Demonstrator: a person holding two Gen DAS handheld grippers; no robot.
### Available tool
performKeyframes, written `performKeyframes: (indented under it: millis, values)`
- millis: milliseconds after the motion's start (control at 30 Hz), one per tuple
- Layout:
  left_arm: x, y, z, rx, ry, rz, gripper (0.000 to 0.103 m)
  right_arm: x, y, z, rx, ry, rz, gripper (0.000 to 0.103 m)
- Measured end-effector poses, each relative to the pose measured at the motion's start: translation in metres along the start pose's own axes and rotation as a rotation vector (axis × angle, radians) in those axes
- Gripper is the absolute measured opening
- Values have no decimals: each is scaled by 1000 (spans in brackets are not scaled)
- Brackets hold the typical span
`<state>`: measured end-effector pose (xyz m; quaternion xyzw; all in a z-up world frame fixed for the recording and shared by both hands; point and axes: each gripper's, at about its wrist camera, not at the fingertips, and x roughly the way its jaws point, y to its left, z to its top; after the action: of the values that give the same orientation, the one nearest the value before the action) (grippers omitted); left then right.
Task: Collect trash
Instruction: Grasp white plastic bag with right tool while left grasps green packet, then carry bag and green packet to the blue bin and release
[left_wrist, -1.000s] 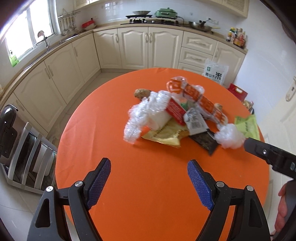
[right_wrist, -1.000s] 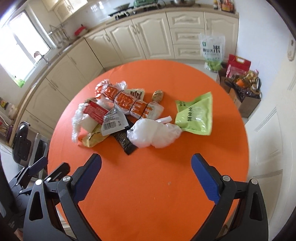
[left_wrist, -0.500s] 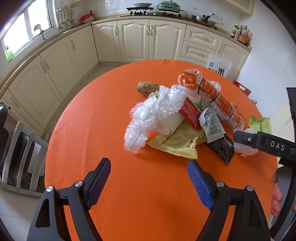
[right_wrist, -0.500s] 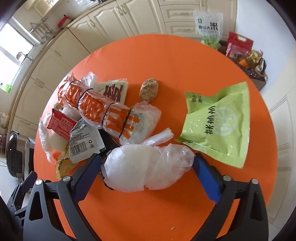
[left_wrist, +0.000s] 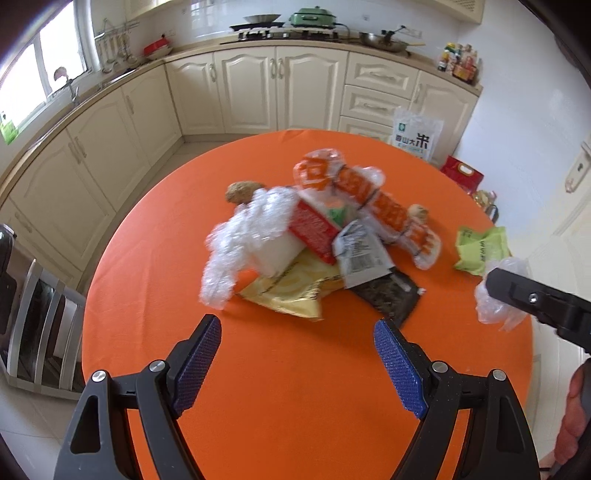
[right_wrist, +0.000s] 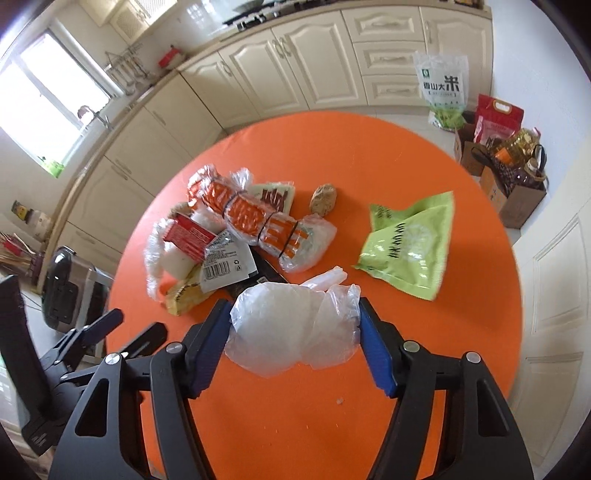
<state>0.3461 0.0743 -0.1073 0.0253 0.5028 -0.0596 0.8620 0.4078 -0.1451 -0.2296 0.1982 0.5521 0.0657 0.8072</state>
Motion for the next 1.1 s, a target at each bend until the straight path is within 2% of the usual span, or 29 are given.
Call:
performKeyframes:
  millis: [67, 200, 333, 433, 567, 700, 767, 833, 967, 1033, 1100]
  values:
    - [-4, -19, 3, 39, -9, 2, 81, -23, -15, -1, 22, -45, -21, 68]
    - [-7, -65, 12, 113, -12, -45, 82, -59, -48, -4, 72, -118, -78, 68]
    - [-1, -116, 26, 200, 9, -75, 82, -78, -90, 1, 123, -161, -125, 68]
    - [12, -148, 37, 252, 34, -72, 82, -85, -118, 3, 169, -177, -125, 68]
    - [37, -184, 50, 300, 66, -46, 82, -81, -151, 6, 215, -181, -143, 68]
    - [68, -207, 67, 306, 112, -79, 82, -63, -181, 9, 262, -154, -142, 68]
    - [82, -215, 77, 311, 138, -60, 82, -51, -192, 11, 281, -131, -131, 68]
    - [91, -225, 86, 333, 139, -71, 82, -41, -198, 11, 284, -116, -127, 68]
    - [116, -240, 95, 368, 158, -32, 82, -26, -205, 14, 288, -91, -116, 68]
    - [127, -244, 93, 365, 181, -37, 72, -22, -205, 14, 288, -86, -108, 68]
    - [132, -243, 95, 352, 190, -85, 52, -20, -204, 14, 274, -88, -110, 68]
